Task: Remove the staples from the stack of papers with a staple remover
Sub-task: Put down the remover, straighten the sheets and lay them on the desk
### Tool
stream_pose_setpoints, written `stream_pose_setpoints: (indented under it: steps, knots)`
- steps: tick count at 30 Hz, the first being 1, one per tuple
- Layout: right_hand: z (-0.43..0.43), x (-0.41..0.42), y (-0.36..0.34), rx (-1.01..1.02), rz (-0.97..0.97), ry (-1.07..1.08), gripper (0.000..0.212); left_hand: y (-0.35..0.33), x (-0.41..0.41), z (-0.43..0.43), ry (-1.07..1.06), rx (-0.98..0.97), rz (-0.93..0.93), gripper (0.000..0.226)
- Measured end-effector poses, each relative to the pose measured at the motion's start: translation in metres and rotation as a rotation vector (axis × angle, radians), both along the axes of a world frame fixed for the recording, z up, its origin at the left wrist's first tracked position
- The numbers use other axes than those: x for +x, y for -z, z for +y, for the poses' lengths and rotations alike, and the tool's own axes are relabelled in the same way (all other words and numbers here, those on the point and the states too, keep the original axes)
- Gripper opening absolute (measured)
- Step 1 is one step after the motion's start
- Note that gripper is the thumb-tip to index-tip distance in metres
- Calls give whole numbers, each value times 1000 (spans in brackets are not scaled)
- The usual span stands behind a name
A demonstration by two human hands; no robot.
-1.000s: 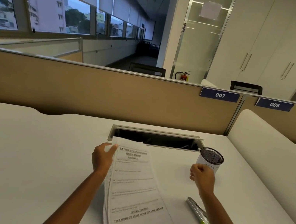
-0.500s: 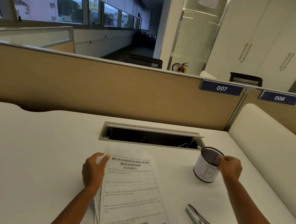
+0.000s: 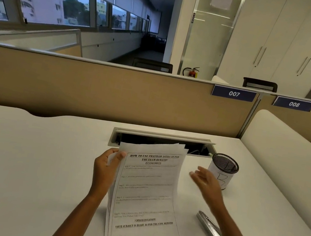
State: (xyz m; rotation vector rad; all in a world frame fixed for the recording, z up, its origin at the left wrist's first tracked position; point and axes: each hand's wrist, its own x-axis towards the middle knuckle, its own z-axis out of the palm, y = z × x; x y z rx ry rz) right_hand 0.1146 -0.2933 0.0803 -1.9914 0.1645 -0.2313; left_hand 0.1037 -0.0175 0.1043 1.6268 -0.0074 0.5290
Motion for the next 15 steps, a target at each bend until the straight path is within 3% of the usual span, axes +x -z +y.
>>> stream_pose_setpoints:
  steps: [3,6,9,13,15]
  knots:
    - [18,-17,10,167,93,-160,54,-23,-16,2,81,-75,-58,5]
    - [33,-28,6,320,6,-229,25,-45,-28,2,154,-175,-117,10]
    - [46,-40,-5,487,-107,-179,16,-62,-36,9,190,-233,-130,19]
    - [54,-55,-21,557,-206,-159,16,-62,-45,19,313,-218,-16,56]
    - [56,-60,-26,541,-241,-162,19,-55,-48,17,305,-173,32,36]
